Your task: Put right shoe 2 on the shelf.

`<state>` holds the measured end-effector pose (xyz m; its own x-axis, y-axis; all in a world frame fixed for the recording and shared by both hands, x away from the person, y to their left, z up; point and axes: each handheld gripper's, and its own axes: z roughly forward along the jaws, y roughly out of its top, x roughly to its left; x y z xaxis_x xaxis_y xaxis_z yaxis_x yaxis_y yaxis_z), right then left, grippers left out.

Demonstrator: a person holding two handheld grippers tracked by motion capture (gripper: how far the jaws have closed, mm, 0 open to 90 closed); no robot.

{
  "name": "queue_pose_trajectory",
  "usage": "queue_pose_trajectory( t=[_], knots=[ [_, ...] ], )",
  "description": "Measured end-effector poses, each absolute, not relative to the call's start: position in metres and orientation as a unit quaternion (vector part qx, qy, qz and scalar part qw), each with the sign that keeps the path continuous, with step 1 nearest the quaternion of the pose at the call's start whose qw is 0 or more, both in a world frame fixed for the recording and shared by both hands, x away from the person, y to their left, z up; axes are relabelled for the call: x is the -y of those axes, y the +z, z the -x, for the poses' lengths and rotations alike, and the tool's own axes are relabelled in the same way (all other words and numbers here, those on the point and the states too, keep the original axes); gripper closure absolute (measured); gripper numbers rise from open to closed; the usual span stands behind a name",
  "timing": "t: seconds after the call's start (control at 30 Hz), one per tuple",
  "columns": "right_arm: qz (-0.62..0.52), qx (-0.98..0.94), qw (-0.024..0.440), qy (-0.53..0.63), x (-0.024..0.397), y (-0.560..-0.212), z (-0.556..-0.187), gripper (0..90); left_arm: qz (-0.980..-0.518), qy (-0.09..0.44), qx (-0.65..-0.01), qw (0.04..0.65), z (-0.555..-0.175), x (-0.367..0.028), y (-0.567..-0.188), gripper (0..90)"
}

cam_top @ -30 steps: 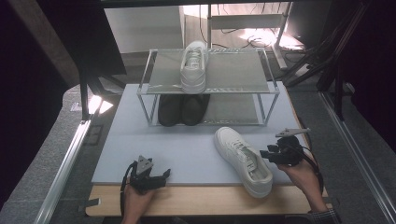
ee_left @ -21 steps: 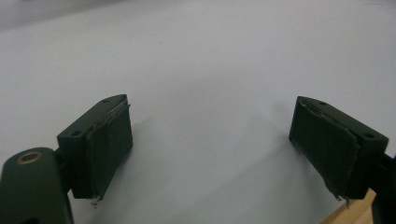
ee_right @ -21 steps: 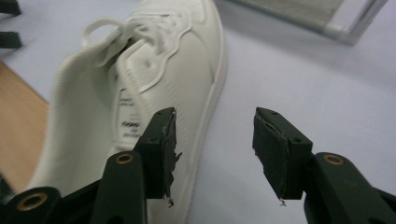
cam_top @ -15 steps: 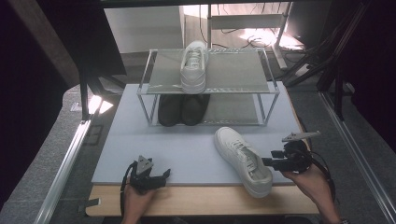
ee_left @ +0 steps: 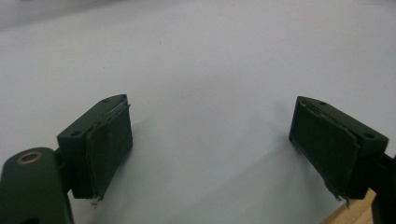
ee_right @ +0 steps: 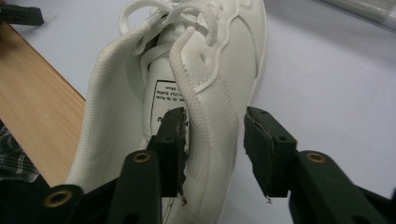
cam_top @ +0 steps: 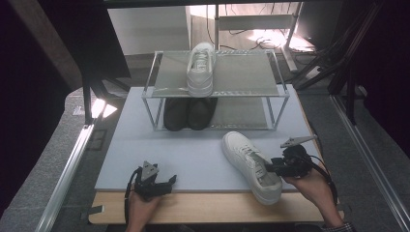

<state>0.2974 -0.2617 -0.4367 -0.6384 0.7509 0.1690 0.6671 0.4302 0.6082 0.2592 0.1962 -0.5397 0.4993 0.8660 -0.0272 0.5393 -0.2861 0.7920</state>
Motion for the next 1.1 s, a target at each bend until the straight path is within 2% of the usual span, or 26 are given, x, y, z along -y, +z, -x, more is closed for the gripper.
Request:
queue_pose_trajectory(
  t=[0.27, 0.5, 0.7, 1.1],
  knots=[
    [-0.414, -0.851, 0.065, 0.316, 0.258, -0.437, -0.301, 69.7, -0.774, 0.21, -0.454, 0.388, -0.259, -0.196, -0.54, 12.9],
    [-0.431, -0.843, 0.044, 0.319, 0.258, -0.436, -0.304, 79.0, -0.774, 0.21, -0.454, 0.389, -0.259, -0.196, -0.54, 12.9],
    [-0.447, -0.824, 0.013, 0.348, 0.264, -0.438, -0.304, 80.2, -0.774, 0.21, -0.454, 0.388, -0.259, -0.196, -0.54, 12.9],
    [-0.472, -0.791, -0.017, 0.39, 0.265, -0.428, -0.306, 83.5, -0.774, 0.21, -0.454, 0.389, -0.259, -0.196, -0.54, 12.9]
  ],
)
